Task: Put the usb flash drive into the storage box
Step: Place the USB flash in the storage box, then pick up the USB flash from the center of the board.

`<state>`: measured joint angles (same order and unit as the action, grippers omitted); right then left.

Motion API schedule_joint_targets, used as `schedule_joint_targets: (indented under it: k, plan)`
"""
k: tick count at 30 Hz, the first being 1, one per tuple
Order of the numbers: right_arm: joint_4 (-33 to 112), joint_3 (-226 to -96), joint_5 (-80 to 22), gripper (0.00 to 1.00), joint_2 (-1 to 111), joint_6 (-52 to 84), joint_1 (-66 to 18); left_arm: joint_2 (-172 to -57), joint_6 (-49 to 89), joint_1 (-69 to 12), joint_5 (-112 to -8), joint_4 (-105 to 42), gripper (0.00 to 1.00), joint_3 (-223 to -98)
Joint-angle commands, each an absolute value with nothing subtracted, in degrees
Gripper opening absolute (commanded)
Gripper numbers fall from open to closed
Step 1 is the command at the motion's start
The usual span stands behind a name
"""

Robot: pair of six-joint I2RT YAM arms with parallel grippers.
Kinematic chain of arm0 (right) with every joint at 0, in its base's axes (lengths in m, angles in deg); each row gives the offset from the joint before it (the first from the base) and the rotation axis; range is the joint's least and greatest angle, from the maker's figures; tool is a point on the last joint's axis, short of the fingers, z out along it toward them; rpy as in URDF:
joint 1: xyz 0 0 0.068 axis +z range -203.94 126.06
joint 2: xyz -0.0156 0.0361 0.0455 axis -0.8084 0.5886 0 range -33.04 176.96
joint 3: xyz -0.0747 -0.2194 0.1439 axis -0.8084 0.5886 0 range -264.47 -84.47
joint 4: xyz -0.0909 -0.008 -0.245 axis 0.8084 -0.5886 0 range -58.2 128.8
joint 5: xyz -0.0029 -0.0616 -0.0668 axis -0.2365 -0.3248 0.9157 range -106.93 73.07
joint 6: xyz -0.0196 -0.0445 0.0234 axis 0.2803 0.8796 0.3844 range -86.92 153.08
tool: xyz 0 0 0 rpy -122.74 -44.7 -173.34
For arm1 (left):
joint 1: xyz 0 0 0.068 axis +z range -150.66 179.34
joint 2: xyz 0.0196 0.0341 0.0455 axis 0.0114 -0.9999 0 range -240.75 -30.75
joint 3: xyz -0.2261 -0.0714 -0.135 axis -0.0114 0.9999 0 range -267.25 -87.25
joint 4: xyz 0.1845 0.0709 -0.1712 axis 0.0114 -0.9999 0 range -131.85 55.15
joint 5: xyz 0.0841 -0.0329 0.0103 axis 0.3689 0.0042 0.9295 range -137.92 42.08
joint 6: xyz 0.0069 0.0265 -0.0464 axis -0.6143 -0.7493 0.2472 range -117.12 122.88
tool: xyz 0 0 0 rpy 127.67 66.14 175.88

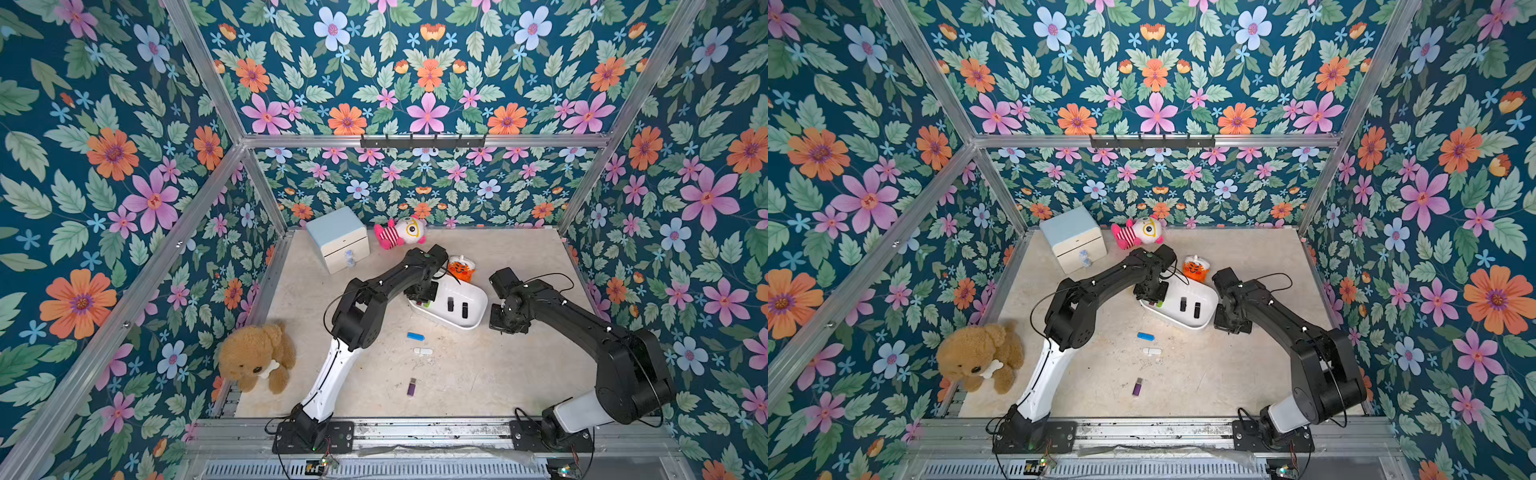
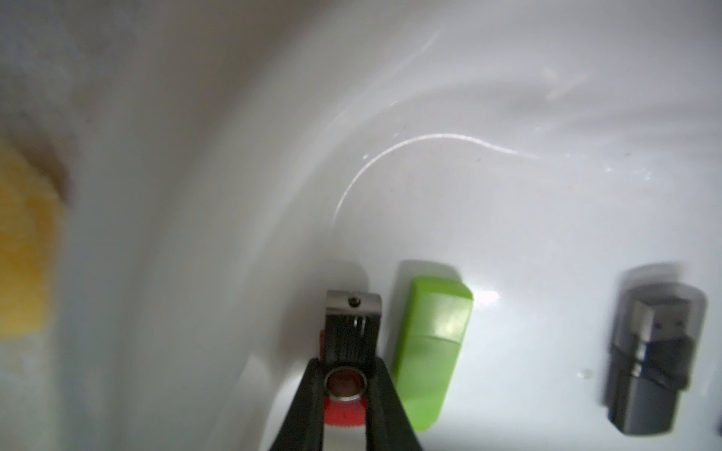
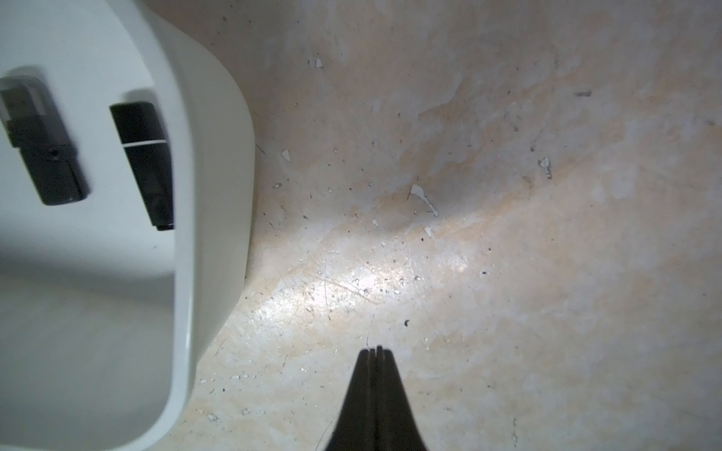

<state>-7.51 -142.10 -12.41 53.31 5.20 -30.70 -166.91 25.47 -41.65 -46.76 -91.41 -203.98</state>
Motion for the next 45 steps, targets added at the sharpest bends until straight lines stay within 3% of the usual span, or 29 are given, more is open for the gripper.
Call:
schedule_joint_targets:
  k: [1, 10, 17, 25, 33, 42, 45]
  plan:
    - [-7.61, -141.99, -12.27, 0.00, 53.18, 5.39, -30.65, -166.93, 25.48, -41.78, -46.61, -92.05, 0.15, -204.28]
    - [-7.71, -141.84, -11.94, 0.00, 52.74, 5.48, -30.68, -167.60, 25.36, -42.14, -47.31, -91.87, 0.35, -204.14]
    - [-7.78, -141.69, -11.75, 0.00, 52.18, 5.83, -30.73, -165.56, 25.62, -42.14, -47.79, -91.69, 0.37, -206.03]
    - [-9.24, -142.21, -11.38, 0.00, 48.81, 6.83, -29.89, -163.28, 25.97, -41.96, -47.73, -96.92, 0.41, -216.57]
    - [-14.10, -145.56, -8.80, 0.00, 47.41, 5.38, -17.15, -144.90, 28.60, -38.74, -42.69, -92.85, 0.52, -198.41]
    - [-14.59, -152.33, -9.64, 0.52, 53.84, 5.45, -4.65, -125.92, 34.66, -38.71, -42.35, -89.77, 0.60, -173.10]
    - [-14.04, -154.98, -11.12, 0.64, 57.31, 7.26, -3.10, -120.89, 37.13, -38.89, -42.13, -88.69, 0.61, -166.01]
